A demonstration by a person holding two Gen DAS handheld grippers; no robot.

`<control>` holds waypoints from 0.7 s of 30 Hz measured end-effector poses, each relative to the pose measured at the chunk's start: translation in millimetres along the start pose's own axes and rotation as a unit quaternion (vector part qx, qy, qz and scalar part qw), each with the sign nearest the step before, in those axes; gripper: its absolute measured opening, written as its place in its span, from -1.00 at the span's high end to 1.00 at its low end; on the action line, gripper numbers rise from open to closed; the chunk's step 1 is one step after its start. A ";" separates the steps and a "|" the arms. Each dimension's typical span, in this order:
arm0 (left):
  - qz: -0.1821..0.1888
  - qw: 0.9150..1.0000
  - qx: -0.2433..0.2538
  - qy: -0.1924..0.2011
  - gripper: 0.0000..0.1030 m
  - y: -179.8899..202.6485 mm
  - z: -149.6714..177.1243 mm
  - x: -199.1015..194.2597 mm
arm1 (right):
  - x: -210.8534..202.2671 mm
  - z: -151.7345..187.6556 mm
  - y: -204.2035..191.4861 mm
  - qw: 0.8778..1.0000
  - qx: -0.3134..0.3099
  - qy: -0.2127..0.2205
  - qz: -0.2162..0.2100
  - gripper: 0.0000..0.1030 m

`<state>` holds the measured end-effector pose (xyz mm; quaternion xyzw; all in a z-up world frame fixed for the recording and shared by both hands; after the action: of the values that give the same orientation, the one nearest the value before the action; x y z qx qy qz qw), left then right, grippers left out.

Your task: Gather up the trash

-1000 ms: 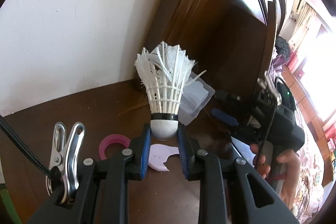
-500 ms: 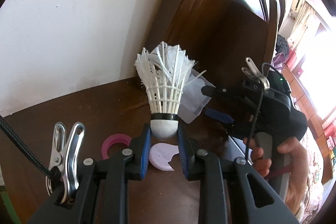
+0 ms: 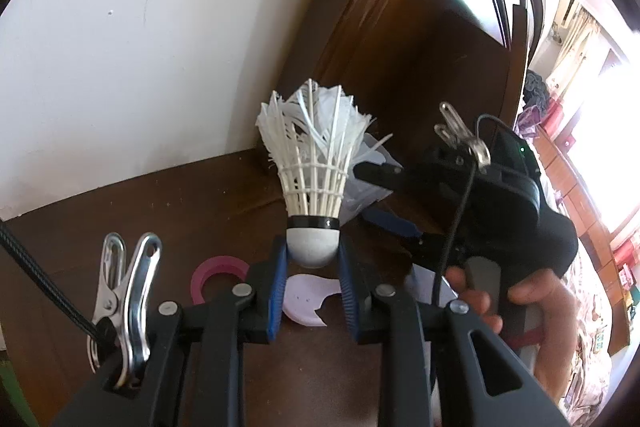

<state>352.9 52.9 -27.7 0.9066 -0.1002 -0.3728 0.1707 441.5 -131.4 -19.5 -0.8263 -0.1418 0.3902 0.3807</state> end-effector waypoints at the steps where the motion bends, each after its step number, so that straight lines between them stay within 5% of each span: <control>1: 0.000 1.000 0.002 0.000 0.51 0.3 0.7 -0.8 | -0.5 -0.9 1.5 1.000 0.016 0.007 0.000 -0.02; 10: 0.003 1.000 -0.002 0.000 0.51 -5.5 -1.4 -7.7 | -14.6 -16.9 14.3 0.998 0.026 0.056 0.020 -0.02; 18: 0.004 1.000 -0.002 0.002 0.51 -8.9 5.2 -14.3 | 8.8 -28.8 0.7 0.998 0.035 0.043 -0.044 0.00; 20: 0.005 1.000 -0.003 0.002 0.51 -10.1 4.1 -16.0 | 13.6 -28.3 -1.0 0.998 0.020 0.047 -0.044 0.50; 21: 0.007 1.000 -0.004 0.002 0.51 -10.2 3.7 -16.9 | 16.8 -26.8 0.5 0.998 0.023 0.042 -0.042 0.53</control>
<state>338.9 66.6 -23.2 0.9060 -0.1042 -0.3699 0.1773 472.6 -136.7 -18.0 -0.8262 -0.1519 0.3421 0.4211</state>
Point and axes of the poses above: each gripper's, at about its wrist camera, not at the fingertips, and x roughly the way its jaws point, y to its right, z to its underside, the point moved 8 cm from there along x, roughly the way its jaws point, and after that the axes turned 3 degrees about z, right-handed, at the moved point
